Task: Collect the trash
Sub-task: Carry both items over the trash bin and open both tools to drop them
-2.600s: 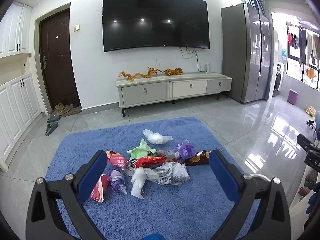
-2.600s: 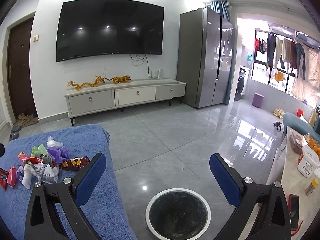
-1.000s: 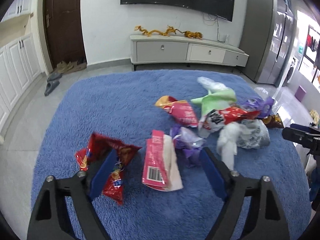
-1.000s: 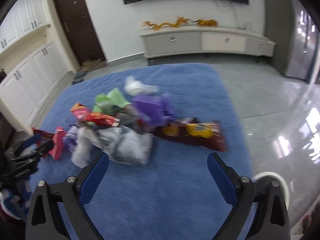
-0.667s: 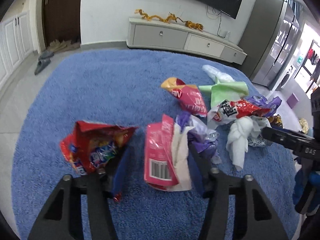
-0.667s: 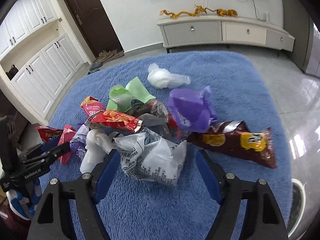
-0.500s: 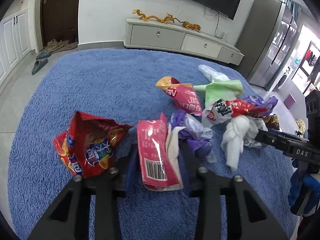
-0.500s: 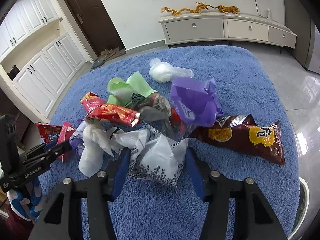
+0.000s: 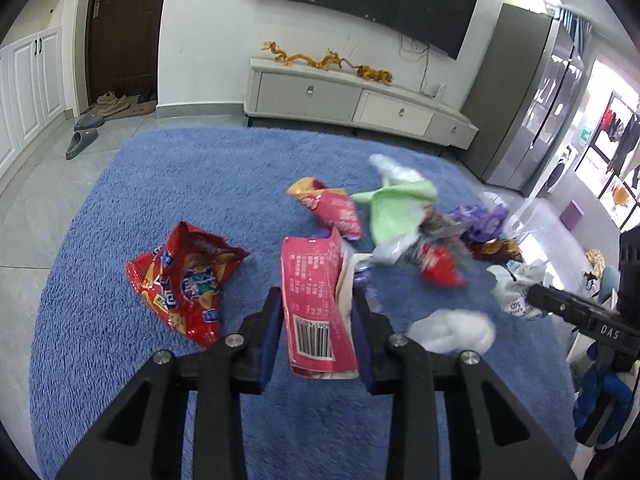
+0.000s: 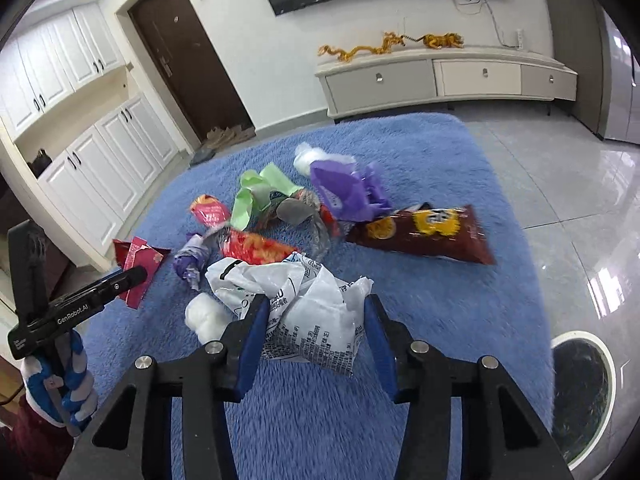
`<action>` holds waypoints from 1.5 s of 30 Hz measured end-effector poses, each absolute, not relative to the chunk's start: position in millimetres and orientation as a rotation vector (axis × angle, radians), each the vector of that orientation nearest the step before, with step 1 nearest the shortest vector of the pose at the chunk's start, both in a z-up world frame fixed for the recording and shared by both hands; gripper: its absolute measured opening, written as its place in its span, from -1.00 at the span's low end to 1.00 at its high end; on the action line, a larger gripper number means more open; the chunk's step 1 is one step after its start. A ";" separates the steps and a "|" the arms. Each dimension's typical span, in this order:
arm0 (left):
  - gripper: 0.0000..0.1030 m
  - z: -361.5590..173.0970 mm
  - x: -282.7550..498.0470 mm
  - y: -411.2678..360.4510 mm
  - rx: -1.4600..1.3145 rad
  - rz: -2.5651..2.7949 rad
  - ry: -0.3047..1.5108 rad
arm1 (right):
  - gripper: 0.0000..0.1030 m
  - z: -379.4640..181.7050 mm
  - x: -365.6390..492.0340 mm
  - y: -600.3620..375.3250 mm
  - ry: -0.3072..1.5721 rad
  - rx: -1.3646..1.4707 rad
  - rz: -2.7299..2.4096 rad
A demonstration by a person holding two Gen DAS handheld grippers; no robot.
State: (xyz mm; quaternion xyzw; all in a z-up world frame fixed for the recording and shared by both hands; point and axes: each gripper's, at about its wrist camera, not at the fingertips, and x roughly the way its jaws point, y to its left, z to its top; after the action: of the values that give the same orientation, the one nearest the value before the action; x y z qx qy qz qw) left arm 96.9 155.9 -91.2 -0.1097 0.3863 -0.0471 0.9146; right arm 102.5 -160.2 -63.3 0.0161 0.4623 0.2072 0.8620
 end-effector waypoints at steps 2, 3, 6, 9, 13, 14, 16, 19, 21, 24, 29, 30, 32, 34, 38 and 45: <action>-0.40 -82.9 95.0 148.8 -0.240 -0.127 0.779 | -0.12 -57.0 94.7 -170.9 0.950 0.052 0.428; -0.40 -78.0 93.8 142.8 -0.248 -0.150 0.770 | -0.12 -54.3 91.9 -176.0 0.939 0.061 0.422; -0.40 -64.3 96.2 115.8 -0.240 -0.226 0.752 | -0.12 -46.5 81.3 -196.5 0.911 0.084 0.390; -0.40 -54.1 103.5 74.7 -0.203 -0.306 0.744 | -0.12 -40.2 72.8 -226.0 0.882 0.110 0.331; -0.40 -49.3 115.3 11.9 -0.141 -0.431 0.752 | -0.12 -32.3 61.0 -281.6 0.845 0.153 0.200; -0.40 -48.4 117.4 -5.1 -0.122 -0.464 0.754 | -0.12 -32.8 58.7 -295.4 0.840 0.155 0.161; -0.40 -49.3 122.0 -40.8 -0.079 -0.527 0.762 | -0.12 -32.1 52.8 -326.5 0.831 0.177 0.080; -0.40 -54.5 131.3 -94.8 -0.037 -0.620 0.797 | -0.12 -39.9 44.4 -368.5 0.842 0.200 -0.044; -0.40 -57.3 135.2 -124.4 -0.011 -0.659 0.811 | -0.12 -46.1 40.6 -392.2 0.859 0.222 -0.107; -0.40 -62.9 144.2 -168.2 0.010 -0.725 0.845 | -0.10 -60.4 34.1 -423.4 0.886 0.256 -0.195; -0.35 -74.0 157.7 -228.6 0.008 -0.780 0.890 | -0.05 -74.7 34.6 -460.3 0.911 0.292 -0.272; -0.35 -76.8 161.0 -239.9 0.008 -0.783 0.898 | -0.04 -77.0 36.1 -466.9 0.913 0.297 -0.283; -0.29 -81.9 167.3 -261.1 0.007 -0.794 0.920 | 0.09 -82.4 40.4 -473.1 0.922 0.311 -0.308; -0.14 -88.2 173.3 -280.1 0.009 -0.805 0.942 | 0.29 -85.2 43.2 -481.7 0.928 0.306 -0.344; 0.27 -94.9 178.2 -301.7 -0.005 -0.853 0.976 | 0.47 -76.7 35.8 -494.8 0.903 0.308 -0.395; 0.27 -80.6 172.4 -279.6 0.009 -0.819 0.932 | 0.50 -50.8 19.1 -493.4 0.860 0.266 -0.431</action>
State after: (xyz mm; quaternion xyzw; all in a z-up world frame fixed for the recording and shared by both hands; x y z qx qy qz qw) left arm 172.4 -279.6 -80.6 0.0043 0.4365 -0.3837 0.8138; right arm 19.1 -493.4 -50.8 0.1276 0.4125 -0.2066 0.8780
